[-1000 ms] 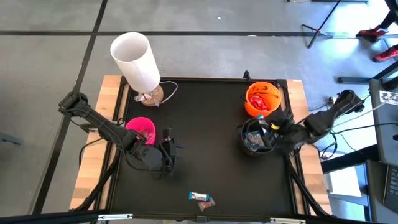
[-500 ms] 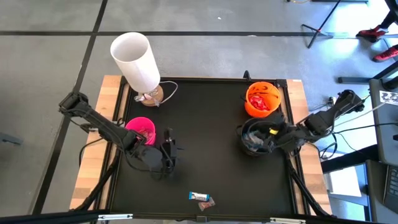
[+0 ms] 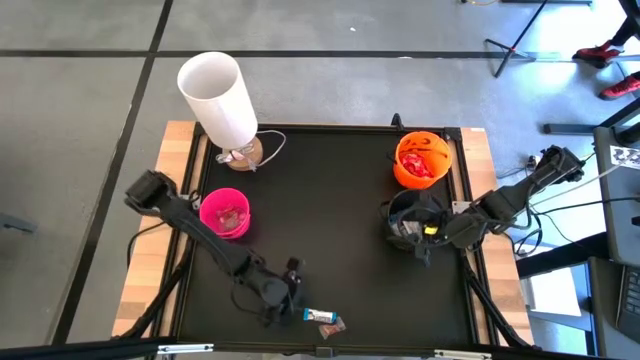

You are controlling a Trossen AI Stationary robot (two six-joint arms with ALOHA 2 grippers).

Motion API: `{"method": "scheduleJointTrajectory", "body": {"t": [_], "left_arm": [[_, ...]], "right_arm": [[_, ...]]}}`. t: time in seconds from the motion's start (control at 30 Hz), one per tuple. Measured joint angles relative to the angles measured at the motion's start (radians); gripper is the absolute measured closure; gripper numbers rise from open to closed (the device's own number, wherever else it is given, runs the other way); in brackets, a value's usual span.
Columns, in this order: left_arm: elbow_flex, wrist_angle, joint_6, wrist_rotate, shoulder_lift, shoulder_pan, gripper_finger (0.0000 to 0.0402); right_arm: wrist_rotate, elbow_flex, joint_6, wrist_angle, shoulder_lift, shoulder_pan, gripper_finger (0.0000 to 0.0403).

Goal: Sort candy
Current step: Put the white chocolate into the black bucket

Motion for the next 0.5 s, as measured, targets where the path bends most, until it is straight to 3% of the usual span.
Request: {"method": "scheduleJointTrajectory", "body": {"t": [0.27,0.5], "left_arm": [[0.042,0.012,-0.044,-0.005,0.107,0.009,0.0183],[0.062,0.017,0.014,0.073,0.183,0.021,0.0135]], "right_arm": [[-0.003,0.0,-0.025,0.015,0.006,0.0,0.0118],[-0.002,0.0,-0.025,0.015,0.007,0.0,0.0118]]}}
